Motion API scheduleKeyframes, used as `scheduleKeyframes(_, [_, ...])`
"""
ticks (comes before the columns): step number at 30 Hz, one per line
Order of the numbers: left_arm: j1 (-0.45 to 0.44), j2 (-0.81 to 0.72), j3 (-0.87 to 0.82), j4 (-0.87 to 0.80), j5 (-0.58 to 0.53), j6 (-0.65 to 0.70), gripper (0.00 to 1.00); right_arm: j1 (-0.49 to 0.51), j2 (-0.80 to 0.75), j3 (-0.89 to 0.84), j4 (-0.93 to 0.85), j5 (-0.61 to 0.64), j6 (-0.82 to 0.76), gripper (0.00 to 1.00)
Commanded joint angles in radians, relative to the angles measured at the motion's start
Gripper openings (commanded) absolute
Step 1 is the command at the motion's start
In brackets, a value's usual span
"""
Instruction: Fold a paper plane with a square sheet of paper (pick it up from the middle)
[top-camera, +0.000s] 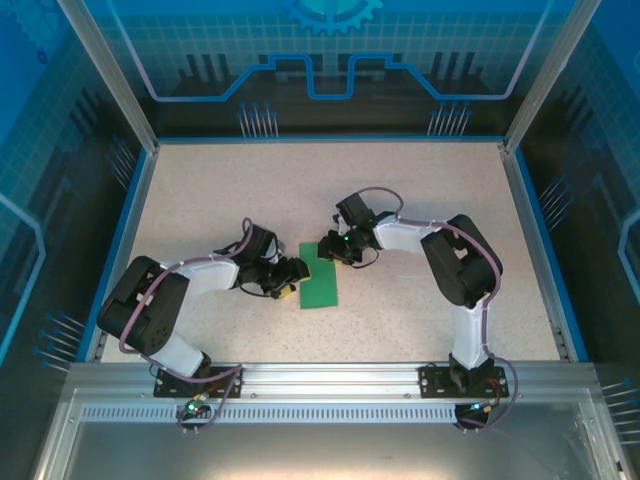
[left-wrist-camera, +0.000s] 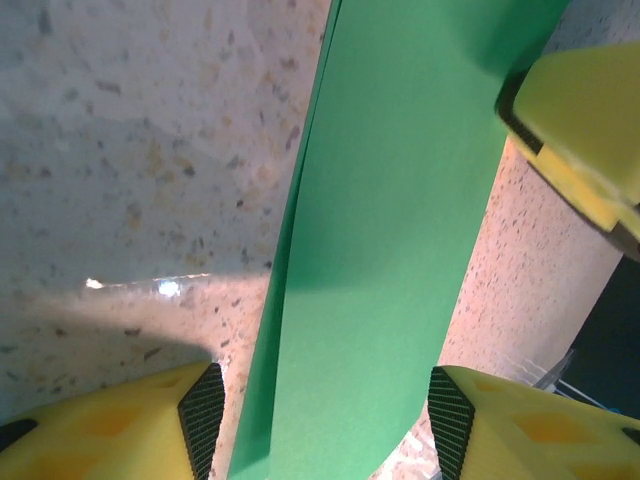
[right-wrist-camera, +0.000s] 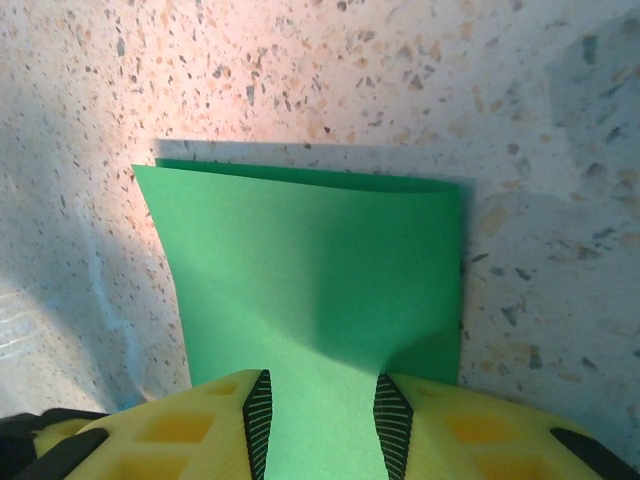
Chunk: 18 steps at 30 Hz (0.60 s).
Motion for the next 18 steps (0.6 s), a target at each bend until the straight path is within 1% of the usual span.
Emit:
scheduleKeyframes(1, [-0.016, -0.012, -0.024, -0.061, 0.071, -0.026, 0.61, -0.027, 0.053, -0.041, -0.026, 0.035, 0.052, 0.38])
scheduleKeyframes(6, [-0.027, -0.013, -0.038, -0.056, 0.09, -0.043, 0.6, -0.027, 0.064, -0.041, -0.023, 0.029, 0.06, 0.38])
scheduleKeyframes(14, [-0.037, -0.017, -0.067, -0.011, 0.136, -0.08, 0.5, -0.027, 0.074, -0.042, -0.02, 0.027, 0.061, 0.38])
scheduleKeyframes(15, [-0.037, -0.015, -0.068, -0.011, 0.14, -0.079, 0.49, -0.027, 0.075, -0.04, -0.02, 0.026, 0.06, 0.38])
scheduleKeyframes(18, [-0.037, -0.014, -0.068, 0.003, 0.149, -0.085, 0.39, -0.027, 0.074, -0.039, -0.015, 0.02, 0.059, 0.38])
